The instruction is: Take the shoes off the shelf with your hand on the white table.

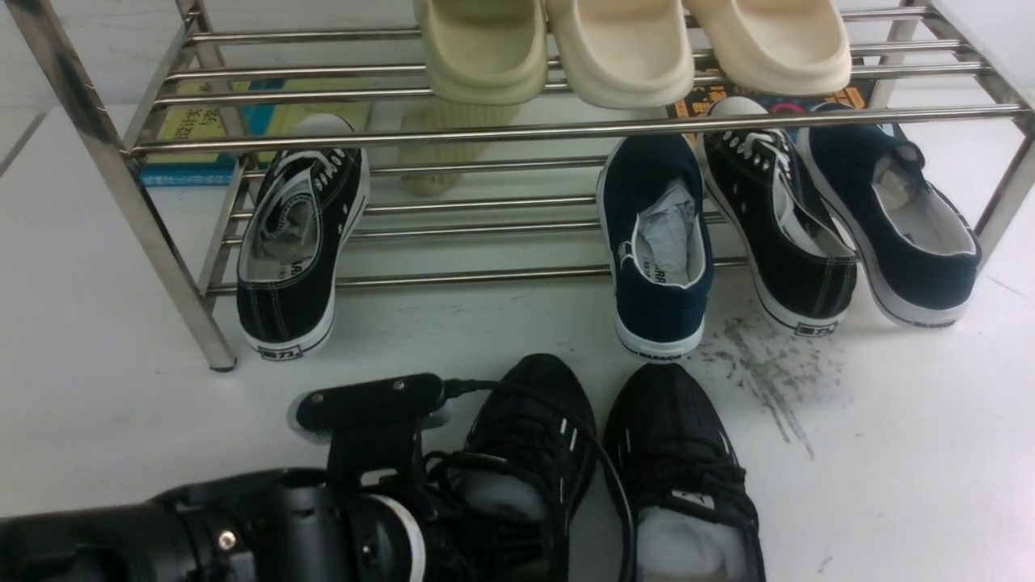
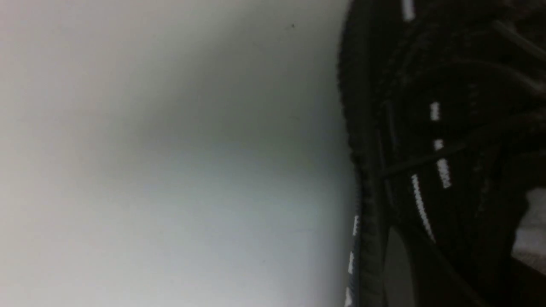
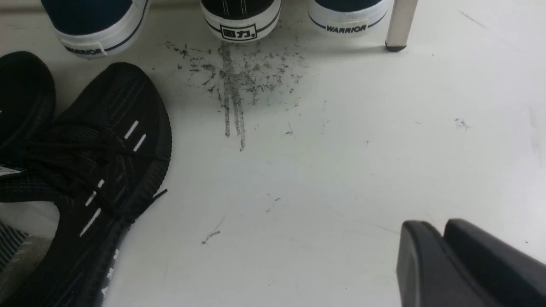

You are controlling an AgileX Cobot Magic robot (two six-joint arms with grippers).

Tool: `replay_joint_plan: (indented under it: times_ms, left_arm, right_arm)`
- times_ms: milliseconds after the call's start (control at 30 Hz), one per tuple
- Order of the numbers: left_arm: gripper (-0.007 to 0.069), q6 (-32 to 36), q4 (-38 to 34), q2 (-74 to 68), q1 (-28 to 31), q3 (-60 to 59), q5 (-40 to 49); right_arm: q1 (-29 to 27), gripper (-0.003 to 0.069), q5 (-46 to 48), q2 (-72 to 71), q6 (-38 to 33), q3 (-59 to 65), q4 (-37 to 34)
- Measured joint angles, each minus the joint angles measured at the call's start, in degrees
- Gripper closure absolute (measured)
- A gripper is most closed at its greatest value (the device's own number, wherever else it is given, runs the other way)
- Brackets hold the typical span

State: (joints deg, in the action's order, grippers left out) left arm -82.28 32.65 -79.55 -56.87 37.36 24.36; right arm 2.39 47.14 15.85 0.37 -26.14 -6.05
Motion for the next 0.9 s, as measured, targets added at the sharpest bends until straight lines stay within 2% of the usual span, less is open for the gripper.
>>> replay_joint_plan:
  times_ms: [167,267,367,400,433,467,533,633,733,767,800,833,900]
  left_arm:
    - [0.0564,1.1,-1.5,-2.6,0.0,0.3,0.1]
    - [0.0526,1.1,-1.9,-3.0,0.0,0.5,0.0]
    - [0.0407,1.3,-3.3,-2.7,0.0,0.9,0.1]
    - [0.0399,1.2,-3.3,-2.6,0.0,1.0,0.2]
    - [0.0329,1.8,-3.9,-1.8,0.0,1.7,1.1]
    - [0.0329,1.9,-4.1,-1.6,0.0,1.8,1.3]
    - [0.0223,3.9,-4.8,0.7,0.0,3.7,5.1]
    - [0.0145,6.9,-5.0,4.6,0.0,7.2,11.9]
    - [0.0114,10.3,-5.1,8.4,0.0,11.6,20.8]
    - [0.0114,10.5,-5.1,8.7,0.0,11.6,21.3]
    - [0.0112,12.8,-5.1,10.6,0.0,13.8,25.4]
    - [0.0112,13.0,-5.1,10.8,0.0,13.8,25.8]
    - [0.0123,15.5,-5.1,13.2,0.0,15.6,29.1]
  right_arm:
    - [0.0,0.0567,0.0,0.0,0.0,0.0,0.0]
    - [0.0,0.0567,0.0,0.0,0.0,0.0,0.0]
    - [0.0,0.0567,0.6,0.0,0.0,0.0,0.0]
    - [0.0,0.0567,0.7,0.0,0.0,0.0,0.0]
    - [0.0,0.0567,1.3,0.0,0.0,0.0,0.0]
    - [0.0,0.0567,1.4,0.0,0.0,0.0,0.0]
    - [0.0,0.0571,1.5,0.0,0.0,0.0,0.0]
    - [0.0,0.0617,0.6,0.0,0.0,0.0,-0.2]
    - [0.0,0.0671,-4.7,0.0,-0.4,0.7,-0.2]
    - [0.0,0.0671,-5.2,0.0,-0.4,0.7,-0.2]
    - [0.0,0.0672,-10.0,0.0,-0.4,2.0,-1.0]
    - [0.0,0.0672,-10.5,0.0,-0.4,2.0,-1.1]
    - [0.0,0.0672,-17.9,0.0,-0.4,4.8,-2.4]
